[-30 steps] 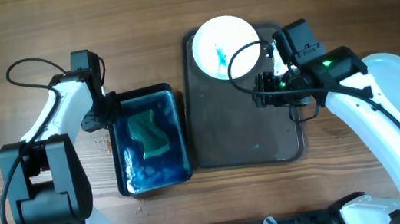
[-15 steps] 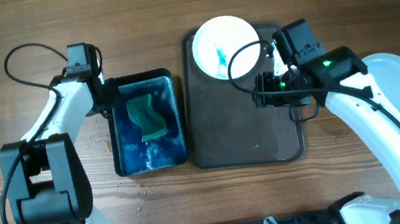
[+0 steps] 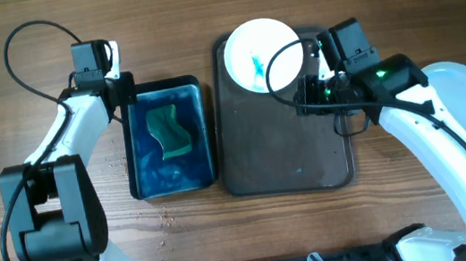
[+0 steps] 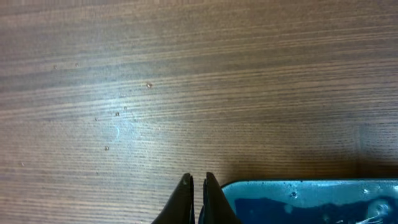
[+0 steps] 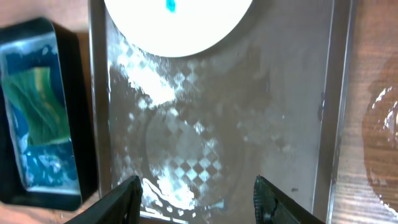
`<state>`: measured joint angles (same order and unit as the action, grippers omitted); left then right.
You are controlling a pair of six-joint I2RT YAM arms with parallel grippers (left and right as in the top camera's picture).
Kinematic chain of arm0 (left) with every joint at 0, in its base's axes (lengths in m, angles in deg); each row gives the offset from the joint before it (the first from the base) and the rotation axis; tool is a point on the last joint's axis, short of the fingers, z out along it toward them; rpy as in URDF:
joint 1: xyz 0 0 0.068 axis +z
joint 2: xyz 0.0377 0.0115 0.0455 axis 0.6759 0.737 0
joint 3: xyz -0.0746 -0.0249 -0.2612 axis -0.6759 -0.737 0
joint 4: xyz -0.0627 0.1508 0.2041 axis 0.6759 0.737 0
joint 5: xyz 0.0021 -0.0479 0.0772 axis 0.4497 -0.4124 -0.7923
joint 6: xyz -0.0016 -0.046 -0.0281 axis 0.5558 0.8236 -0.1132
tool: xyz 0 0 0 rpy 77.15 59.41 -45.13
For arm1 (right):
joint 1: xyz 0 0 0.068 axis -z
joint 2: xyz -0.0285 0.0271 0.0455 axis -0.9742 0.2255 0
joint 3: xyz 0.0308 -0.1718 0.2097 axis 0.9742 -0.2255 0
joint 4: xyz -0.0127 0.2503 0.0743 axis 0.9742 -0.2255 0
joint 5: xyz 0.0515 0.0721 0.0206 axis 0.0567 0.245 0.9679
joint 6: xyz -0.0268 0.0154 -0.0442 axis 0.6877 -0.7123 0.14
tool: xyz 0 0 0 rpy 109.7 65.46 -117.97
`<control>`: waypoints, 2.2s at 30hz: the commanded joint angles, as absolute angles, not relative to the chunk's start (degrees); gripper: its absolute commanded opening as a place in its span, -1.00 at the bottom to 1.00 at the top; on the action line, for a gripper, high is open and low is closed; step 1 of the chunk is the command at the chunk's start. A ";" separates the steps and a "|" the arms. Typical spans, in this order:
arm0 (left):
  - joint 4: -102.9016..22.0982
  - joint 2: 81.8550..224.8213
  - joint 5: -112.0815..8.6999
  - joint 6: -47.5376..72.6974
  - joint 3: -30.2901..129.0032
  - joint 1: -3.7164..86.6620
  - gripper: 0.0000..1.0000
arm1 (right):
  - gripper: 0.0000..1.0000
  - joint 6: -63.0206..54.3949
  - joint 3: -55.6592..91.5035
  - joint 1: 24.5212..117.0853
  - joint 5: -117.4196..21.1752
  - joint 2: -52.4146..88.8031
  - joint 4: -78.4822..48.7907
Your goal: Clean dirty plates on tray and stack at the side
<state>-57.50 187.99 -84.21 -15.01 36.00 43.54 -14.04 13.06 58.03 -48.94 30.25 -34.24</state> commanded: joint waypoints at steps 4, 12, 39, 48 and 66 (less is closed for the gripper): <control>-60.22 188.69 -85.22 -20.48 35.74 43.69 -0.93 | 0.17 -14.98 12.93 58.18 -50.69 30.49 -32.17; -47.56 187.64 -85.18 -7.50 35.74 43.98 -0.10 | 0.18 -14.89 12.93 58.18 -51.28 30.49 -32.10; -55.23 187.69 -85.42 -14.49 29.69 44.13 -0.92 | 0.18 -15.07 12.93 58.18 -51.26 30.49 -32.19; -61.37 187.66 -85.42 -14.45 29.71 44.13 -0.92 | 0.18 -15.83 12.93 58.18 -51.54 30.49 -32.04; -35.58 158.46 -71.06 4.29 30.56 44.13 0.80 | 0.18 -0.53 14.85 66.79 -44.53 41.35 -16.93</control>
